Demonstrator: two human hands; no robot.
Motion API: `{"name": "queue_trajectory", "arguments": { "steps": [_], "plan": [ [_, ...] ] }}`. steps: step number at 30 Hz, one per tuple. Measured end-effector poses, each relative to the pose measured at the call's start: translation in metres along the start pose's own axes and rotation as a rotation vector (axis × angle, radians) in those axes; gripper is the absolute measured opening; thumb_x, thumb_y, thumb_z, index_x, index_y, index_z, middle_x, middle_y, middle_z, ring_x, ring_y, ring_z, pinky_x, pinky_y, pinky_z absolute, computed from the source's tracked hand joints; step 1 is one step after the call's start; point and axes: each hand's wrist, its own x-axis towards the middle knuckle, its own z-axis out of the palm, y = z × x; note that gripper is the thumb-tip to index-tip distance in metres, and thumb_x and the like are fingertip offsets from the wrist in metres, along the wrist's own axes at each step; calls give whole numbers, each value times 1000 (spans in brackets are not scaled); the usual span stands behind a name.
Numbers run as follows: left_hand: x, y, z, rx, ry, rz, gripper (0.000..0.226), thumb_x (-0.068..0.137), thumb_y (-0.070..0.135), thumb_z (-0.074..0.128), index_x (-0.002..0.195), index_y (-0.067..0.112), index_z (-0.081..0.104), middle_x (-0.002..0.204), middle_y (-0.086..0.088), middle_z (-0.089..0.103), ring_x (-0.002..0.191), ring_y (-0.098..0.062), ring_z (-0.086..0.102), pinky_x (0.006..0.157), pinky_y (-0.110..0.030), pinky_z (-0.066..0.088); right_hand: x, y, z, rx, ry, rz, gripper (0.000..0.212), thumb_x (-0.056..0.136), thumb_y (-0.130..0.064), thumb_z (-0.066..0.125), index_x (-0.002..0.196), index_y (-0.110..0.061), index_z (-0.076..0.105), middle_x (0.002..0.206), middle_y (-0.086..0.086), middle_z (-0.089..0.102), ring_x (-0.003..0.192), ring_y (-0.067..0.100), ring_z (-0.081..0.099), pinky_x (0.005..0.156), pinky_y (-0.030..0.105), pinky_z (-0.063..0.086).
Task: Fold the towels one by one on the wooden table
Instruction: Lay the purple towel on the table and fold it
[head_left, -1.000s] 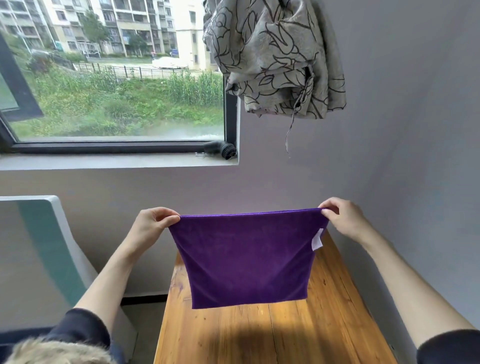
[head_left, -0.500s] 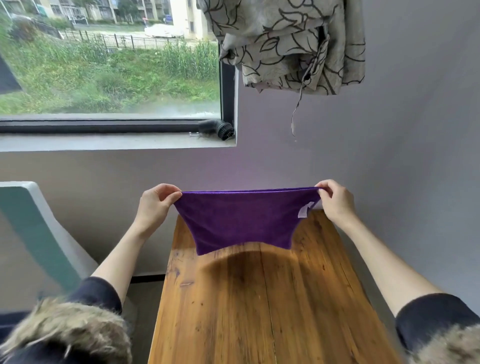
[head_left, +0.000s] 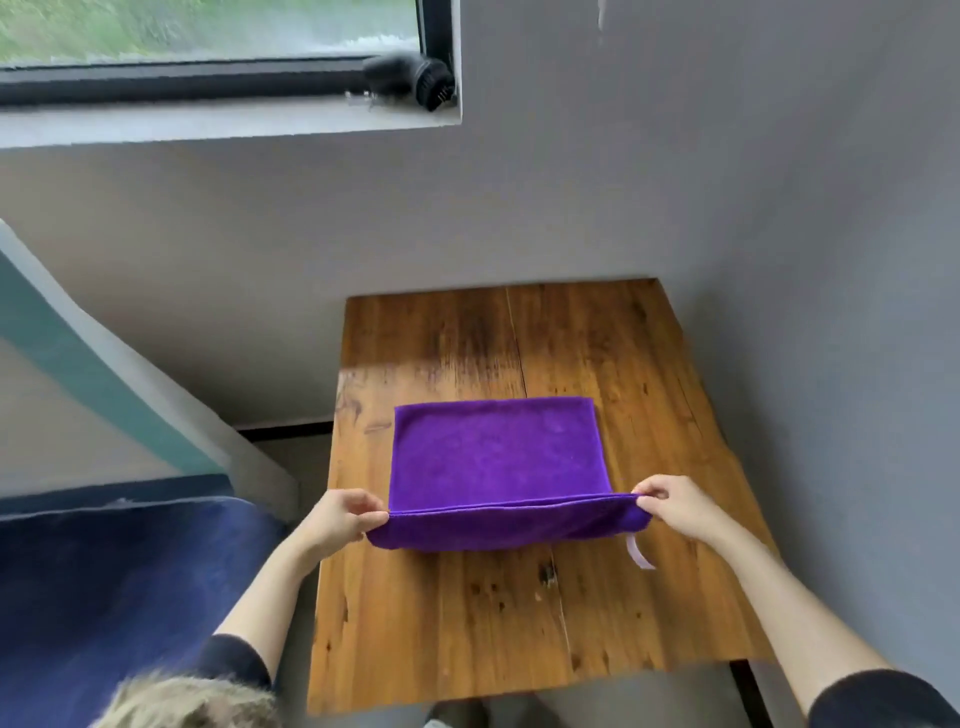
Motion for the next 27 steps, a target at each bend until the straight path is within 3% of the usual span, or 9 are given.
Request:
{"name": "queue_trajectory", "arguments": {
  "steps": [5,8,10,13,15,19,21,24,27],
  "plan": [
    [-10,-30,16,103,-216,-157,12,88,12,62,91,4,70,88,-9,69,87,-19,64,81,-30,54,-23,24,6,85,-227,180,14,88,2,52,86,-4,64,77,9,62,66,16,57,60,21,48],
    [-7,-32,16,67,-110,-88,11,88,13,62,84,9,70,84,-8,69,82,-18,64,78,-30,54,-22,23,2,152,-136,186,10,89,0,54,87,-3,64,79,9,63,68,14,59,53,16,48],
    [-2,-26,15,26,15,5,12,89,12,61,82,11,70,83,-8,70,79,-18,64,74,-29,53,-14,18,2,207,-21,153,9,89,-1,55,91,0,64,82,10,62,71,17,59,57,16,50],
    [13,-12,16,-45,144,105,11,89,10,60,85,11,70,83,-7,69,78,-19,64,66,-25,55,4,10,4,277,92,129,12,90,-1,54,98,3,62,90,14,61,84,22,56,78,34,49],
    [28,-4,16,-71,184,136,11,89,11,60,85,12,70,82,-6,69,77,-18,63,64,-26,56,18,4,6,367,137,141,10,91,-1,52,95,0,61,92,15,59,86,23,55,82,39,48],
    [65,1,16,-29,252,164,10,89,14,61,83,17,69,81,0,69,77,-16,63,65,-29,55,53,2,9,610,130,210,14,94,-4,49,83,-6,59,87,13,59,76,19,56,69,31,49],
    [85,1,17,9,296,160,8,88,16,62,86,16,70,83,0,68,79,-15,63,70,-33,54,74,2,11,607,122,210,15,94,-6,49,83,-8,60,87,12,61,76,19,57,69,32,49],
    [110,0,18,52,327,162,7,87,16,63,83,17,68,81,1,67,74,-8,61,64,-25,52,102,6,18,560,156,195,14,94,-8,50,86,-8,61,90,14,62,80,23,56,73,36,46],
    [130,-4,20,96,331,157,7,88,16,62,82,16,67,81,1,66,75,-10,60,69,-29,50,123,11,27,527,200,203,12,95,-11,51,96,-5,60,95,14,61,84,23,55,68,31,45]
  ]
}}
